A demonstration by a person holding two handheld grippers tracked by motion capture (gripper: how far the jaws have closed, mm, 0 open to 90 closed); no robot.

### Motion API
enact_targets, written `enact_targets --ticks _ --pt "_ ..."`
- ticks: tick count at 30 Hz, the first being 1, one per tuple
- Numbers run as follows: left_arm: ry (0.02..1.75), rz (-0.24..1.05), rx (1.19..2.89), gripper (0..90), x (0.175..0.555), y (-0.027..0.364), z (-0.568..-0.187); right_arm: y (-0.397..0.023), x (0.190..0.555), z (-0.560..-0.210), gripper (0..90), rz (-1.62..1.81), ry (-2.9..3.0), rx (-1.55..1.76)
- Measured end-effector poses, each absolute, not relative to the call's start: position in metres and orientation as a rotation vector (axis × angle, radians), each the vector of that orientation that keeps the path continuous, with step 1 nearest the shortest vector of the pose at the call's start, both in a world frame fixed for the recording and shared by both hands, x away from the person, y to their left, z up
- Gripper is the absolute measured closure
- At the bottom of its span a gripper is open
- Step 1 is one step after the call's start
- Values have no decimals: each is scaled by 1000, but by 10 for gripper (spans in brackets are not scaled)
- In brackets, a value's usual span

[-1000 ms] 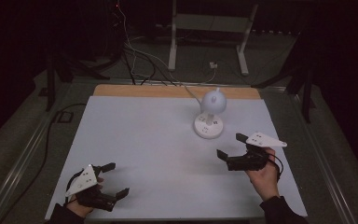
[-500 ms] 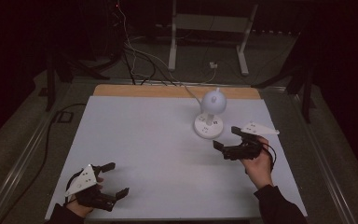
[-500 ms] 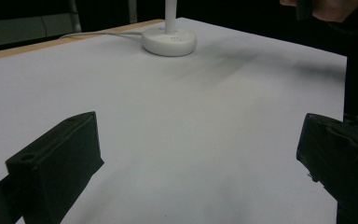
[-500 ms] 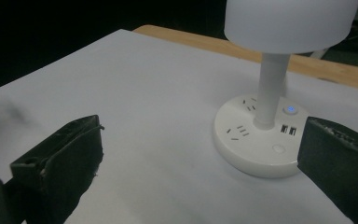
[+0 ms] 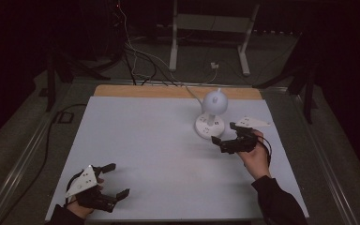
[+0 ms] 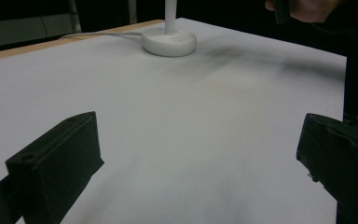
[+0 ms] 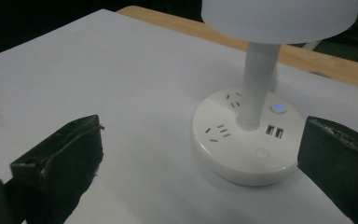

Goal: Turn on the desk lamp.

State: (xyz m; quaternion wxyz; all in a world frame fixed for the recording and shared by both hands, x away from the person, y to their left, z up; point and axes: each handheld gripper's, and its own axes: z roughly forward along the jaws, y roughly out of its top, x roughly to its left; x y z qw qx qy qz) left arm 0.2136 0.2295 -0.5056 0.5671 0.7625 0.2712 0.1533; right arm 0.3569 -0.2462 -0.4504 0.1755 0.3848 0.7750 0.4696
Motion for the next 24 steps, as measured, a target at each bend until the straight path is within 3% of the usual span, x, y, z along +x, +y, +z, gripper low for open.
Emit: enact_targets --ticks 23,24 --pt "639 351 1786 3 214 230 -505 -245 396 -468 0 1343 2128 1211" --pt "641 350 1784 3 214 230 -505 -246 396 -469 49 1338 2126 1215"
